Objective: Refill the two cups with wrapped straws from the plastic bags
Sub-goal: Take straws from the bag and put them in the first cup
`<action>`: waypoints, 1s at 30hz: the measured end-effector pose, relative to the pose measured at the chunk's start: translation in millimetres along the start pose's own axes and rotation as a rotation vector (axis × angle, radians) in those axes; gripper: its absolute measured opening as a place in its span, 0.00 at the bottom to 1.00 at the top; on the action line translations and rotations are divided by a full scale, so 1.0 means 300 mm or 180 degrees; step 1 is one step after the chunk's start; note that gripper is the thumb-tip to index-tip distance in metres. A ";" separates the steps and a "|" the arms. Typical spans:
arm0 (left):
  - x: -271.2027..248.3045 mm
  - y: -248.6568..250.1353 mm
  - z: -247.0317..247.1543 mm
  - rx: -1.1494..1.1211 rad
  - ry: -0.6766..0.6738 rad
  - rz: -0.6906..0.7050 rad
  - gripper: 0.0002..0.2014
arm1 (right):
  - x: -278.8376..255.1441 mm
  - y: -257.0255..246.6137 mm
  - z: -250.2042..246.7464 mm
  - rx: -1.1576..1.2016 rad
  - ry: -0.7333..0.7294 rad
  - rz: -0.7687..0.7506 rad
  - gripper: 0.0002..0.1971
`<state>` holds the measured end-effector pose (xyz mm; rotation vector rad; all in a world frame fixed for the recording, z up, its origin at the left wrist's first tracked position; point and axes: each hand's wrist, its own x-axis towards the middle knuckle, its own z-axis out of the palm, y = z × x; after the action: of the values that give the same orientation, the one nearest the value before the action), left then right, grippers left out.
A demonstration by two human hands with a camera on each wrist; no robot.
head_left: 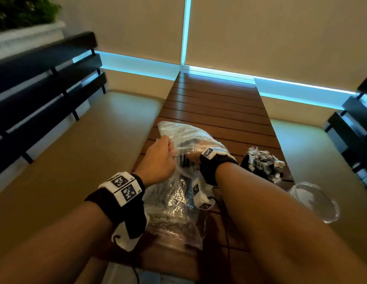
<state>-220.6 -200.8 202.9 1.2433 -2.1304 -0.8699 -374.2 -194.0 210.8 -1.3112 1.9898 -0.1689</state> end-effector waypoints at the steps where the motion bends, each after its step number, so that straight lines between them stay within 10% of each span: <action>1: -0.002 -0.001 -0.008 -0.0064 -0.0024 -0.0027 0.03 | 0.014 0.000 0.000 0.0057 0.0056 0.0011 0.20; 18: 0.008 0.055 0.017 0.0125 -0.0126 -0.0081 0.08 | -0.022 0.010 -0.019 -0.0973 0.0723 0.0126 0.18; 24: 0.017 0.067 0.000 -0.0128 -0.0102 -0.0464 0.06 | -0.088 0.019 -0.036 0.0260 0.0677 0.0218 0.04; 26: 0.009 0.094 -0.009 -0.0249 -0.0137 -0.0613 0.04 | -0.102 0.015 -0.060 0.0414 0.0626 0.0221 0.13; 30: 0.023 0.131 0.008 -0.0230 -0.0092 -0.0737 0.25 | -0.137 -0.020 -0.098 0.0299 0.0578 0.0174 0.13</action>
<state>-247.3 -191.7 231.3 1.4676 -1.9842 -1.0578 -379.8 -170.3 255.5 -1.2172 2.1395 -0.3624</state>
